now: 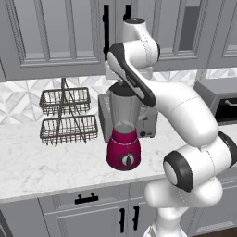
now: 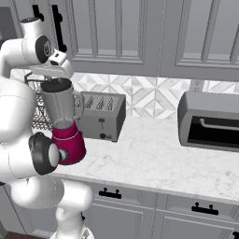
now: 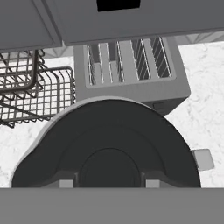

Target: Close the lid blender by securely placing the lid on top.

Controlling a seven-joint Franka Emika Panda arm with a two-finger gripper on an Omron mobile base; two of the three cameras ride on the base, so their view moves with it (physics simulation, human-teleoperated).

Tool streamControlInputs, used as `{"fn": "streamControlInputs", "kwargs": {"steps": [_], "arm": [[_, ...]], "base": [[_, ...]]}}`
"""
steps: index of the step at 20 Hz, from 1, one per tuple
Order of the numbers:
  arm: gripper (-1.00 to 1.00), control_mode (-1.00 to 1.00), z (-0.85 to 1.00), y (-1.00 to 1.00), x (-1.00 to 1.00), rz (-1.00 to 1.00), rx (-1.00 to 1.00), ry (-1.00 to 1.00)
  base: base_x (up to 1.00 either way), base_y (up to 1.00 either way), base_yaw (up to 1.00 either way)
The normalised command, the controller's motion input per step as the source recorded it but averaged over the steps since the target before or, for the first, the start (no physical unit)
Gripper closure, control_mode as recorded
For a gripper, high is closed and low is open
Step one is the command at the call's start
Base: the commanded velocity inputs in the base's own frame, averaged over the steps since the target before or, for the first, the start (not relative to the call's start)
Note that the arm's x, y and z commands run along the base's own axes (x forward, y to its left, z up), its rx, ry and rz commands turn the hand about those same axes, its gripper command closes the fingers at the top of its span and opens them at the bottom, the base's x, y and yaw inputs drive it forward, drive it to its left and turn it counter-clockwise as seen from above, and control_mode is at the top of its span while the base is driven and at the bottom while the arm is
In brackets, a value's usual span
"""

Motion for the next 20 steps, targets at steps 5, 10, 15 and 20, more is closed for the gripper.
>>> {"fn": "streamControlInputs", "kwargs": {"steps": [5,10,15,20], "arm": [[1.0,-1.0,-0.38,0.2,0.0,0.0,0.01,-0.02],[1.0,-1.0,-0.31,0.21,0.0,-0.01,0.03,-0.03],[1.0,-1.0,-0.24,0.23,0.0,-0.01,0.05,-0.08],[1.0,-1.0,-0.14,0.24,0.0,-0.01,0.07,-0.12]], "base": [[0.0,0.0,0.0],[0.0,0.0,0.0],[0.0,0.0,0.0],[0.0,0.0,0.0]]}}
